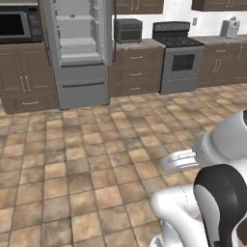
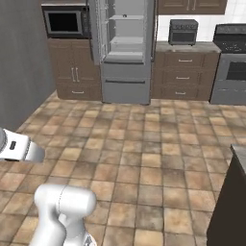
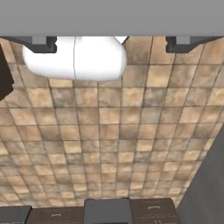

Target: Gather the onion and mushroom from the fridge and place them on a tray on the dining counter. Then gather the chicken drumstick and fish from the fridge and place them on the other tray.

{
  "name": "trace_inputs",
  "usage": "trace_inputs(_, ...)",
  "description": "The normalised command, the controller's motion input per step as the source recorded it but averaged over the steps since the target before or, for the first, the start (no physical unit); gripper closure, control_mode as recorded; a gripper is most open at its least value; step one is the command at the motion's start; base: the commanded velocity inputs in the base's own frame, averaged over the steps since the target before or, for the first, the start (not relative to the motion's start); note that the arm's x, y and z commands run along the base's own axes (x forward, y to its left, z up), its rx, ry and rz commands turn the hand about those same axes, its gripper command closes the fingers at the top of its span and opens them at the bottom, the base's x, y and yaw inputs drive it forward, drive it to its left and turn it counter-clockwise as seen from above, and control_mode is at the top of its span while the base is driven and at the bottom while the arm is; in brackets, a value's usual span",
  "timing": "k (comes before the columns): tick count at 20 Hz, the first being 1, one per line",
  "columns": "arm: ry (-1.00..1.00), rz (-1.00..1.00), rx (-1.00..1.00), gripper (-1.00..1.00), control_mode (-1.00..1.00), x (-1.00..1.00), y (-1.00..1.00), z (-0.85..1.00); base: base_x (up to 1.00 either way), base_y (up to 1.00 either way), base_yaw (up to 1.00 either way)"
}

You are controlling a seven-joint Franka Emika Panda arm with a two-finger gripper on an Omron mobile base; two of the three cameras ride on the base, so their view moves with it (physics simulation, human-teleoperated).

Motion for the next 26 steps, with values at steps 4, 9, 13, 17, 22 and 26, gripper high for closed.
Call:
trace_inputs(4,0.00,0.00,0.00,-1.00,1.00,0.00,0.00,0.00,1.00,0.29,-0.03)
trace_inputs(9,0.00,0.00,0.00,-1.00,1.00,0.00,0.00,0.00,1.00,0.05,0.00)
trace_inputs(13,0.00,0.00,0.00,-1.00,1.00,0.00,0.00,0.00,1.00,0.04,0.00)
trace_inputs(17,0.00,0.00,0.00,-1.00,1.00,0.00,0.00,0.00,1.00,0.04,0.00)
trace_inputs(22,0.00,0.00,0.00,-1.00,1.00,0.00,0.00,0.00,1.00,0.06,0.01)
trace_inputs(26,0.00,0.00,0.00,-1.00,1.00,0.00,0.00,0.00,1.00,0.03,0.01)
